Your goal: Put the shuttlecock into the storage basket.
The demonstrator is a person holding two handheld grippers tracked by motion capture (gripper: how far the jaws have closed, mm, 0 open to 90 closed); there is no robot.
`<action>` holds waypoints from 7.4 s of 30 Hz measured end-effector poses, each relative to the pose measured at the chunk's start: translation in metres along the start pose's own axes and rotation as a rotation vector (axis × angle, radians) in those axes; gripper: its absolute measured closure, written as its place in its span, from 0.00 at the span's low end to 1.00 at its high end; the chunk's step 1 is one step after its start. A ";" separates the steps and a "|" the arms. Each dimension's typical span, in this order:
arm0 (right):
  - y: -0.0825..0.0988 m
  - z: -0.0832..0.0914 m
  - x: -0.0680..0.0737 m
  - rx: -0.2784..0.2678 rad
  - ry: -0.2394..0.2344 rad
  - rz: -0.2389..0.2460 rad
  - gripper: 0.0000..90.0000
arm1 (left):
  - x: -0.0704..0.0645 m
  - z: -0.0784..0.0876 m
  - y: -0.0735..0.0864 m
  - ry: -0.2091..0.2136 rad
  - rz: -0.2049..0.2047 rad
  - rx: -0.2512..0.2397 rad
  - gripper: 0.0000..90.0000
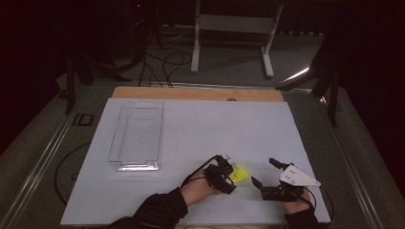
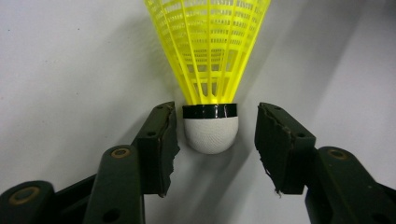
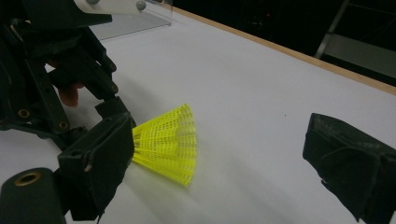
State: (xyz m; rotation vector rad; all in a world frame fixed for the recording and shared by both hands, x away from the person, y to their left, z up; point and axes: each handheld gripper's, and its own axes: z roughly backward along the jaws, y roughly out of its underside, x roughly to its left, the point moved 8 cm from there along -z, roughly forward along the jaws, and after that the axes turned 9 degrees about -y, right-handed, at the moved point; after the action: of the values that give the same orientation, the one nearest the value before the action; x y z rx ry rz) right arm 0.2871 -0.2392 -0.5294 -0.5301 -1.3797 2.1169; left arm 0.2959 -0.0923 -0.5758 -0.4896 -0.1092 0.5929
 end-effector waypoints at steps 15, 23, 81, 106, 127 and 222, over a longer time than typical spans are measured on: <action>0.000 0.001 0.000 -0.002 0.002 -0.003 0.10 | 0.001 0.001 0.000 -0.019 -0.023 0.009 0.72; -0.001 0.001 -0.001 -0.008 0.010 -0.008 0.10 | 0.002 0.003 0.000 -0.005 -0.055 0.010 0.73; -0.002 0.004 -0.004 -0.020 0.010 -0.039 0.11 | 0.050 0.095 -0.004 0.051 -0.101 0.000 0.73; -0.002 0.003 -0.003 -0.017 0.003 -0.032 0.11 | 0.085 0.141 -0.002 0.003 -0.076 -0.038 0.73; -0.002 0.003 -0.003 -0.017 0.003 -0.031 0.11 | 0.129 0.178 0.013 -0.081 0.010 -0.098 0.73; -0.001 -0.003 0.001 0.003 -0.012 -0.025 0.11 | 0.227 0.235 0.147 -0.244 0.341 -0.140 0.73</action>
State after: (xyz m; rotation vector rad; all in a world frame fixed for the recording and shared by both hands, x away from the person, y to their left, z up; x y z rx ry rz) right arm 0.2881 -0.2367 -0.5298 -0.4967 -1.3826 2.1050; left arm 0.3534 0.2371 -0.4472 -0.5748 -0.3045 0.9835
